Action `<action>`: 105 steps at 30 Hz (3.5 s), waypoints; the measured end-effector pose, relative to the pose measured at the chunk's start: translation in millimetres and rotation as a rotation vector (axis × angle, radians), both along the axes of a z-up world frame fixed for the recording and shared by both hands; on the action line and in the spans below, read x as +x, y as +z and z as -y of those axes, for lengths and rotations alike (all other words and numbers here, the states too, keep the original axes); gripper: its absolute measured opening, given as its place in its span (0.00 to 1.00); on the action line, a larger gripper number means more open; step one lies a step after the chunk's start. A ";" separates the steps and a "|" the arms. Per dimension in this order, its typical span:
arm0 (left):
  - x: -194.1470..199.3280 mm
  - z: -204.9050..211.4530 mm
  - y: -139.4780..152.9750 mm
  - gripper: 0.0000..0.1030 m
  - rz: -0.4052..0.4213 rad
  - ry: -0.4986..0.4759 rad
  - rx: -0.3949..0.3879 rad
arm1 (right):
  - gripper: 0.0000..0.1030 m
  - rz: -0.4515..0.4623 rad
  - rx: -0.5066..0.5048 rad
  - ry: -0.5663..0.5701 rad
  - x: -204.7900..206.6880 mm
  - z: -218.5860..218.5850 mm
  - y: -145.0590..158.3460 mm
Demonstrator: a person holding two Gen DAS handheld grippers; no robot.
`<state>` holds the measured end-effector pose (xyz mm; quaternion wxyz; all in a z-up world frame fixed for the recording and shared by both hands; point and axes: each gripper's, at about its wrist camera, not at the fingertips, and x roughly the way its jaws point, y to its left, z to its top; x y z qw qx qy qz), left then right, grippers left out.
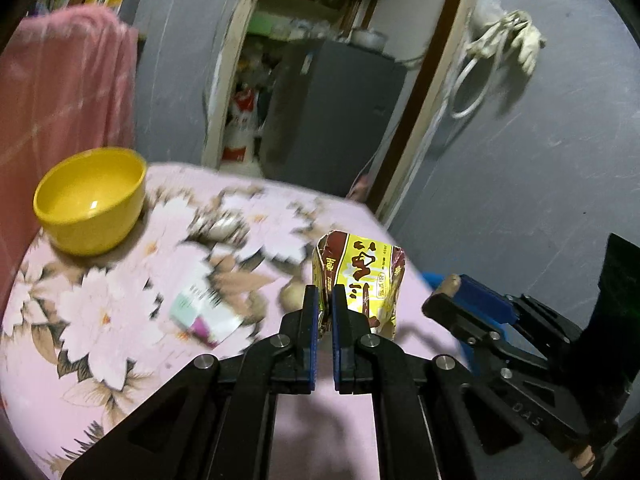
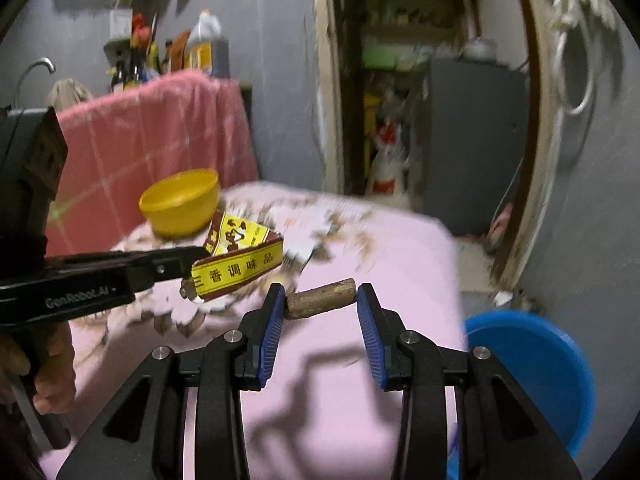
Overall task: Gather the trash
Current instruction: 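Carry both held items over the blue basin and open both grippers, then move both tools back over the remaining table trash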
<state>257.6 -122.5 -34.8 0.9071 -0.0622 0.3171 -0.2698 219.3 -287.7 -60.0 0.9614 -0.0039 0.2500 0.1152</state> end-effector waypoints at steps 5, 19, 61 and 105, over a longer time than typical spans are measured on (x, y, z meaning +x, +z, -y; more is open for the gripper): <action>-14.6 25.9 27.0 0.04 0.085 -0.016 -0.055 | 0.34 0.133 -0.006 -0.072 -26.1 25.5 35.5; -49.3 119.0 67.2 0.04 0.298 -0.078 -0.166 | 0.34 0.349 -0.052 -0.301 -82.2 112.4 80.2; 1.8 221.2 -25.8 0.26 -0.064 -0.176 0.089 | 0.42 0.046 0.012 -0.478 -53.5 191.5 -10.3; -100.9 -21.8 69.4 0.98 0.432 0.301 0.032 | 1.00 0.454 0.076 -0.302 -113.2 42.3 87.7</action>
